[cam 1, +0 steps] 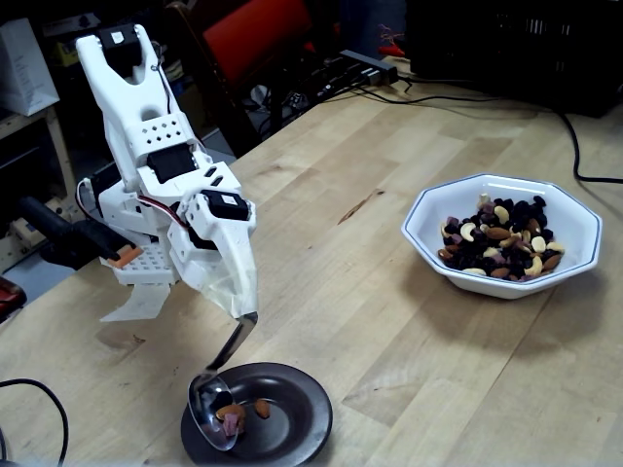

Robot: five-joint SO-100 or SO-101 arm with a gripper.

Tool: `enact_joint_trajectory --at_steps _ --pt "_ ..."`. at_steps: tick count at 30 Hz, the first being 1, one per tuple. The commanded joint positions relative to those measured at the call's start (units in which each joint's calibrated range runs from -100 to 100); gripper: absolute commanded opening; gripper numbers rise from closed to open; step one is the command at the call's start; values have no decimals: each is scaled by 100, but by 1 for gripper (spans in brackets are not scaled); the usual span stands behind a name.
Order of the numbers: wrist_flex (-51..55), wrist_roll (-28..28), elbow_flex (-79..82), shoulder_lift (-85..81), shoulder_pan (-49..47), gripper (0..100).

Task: Use spoon to transfer food from the white bowl to brown plate

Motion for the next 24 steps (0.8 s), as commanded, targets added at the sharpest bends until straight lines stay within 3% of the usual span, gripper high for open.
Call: enact_joint_trajectory --at_steps 1,24 --pt "-11 161 38 -83 -59 4" --pt "-11 435 38 -23 -73 4"
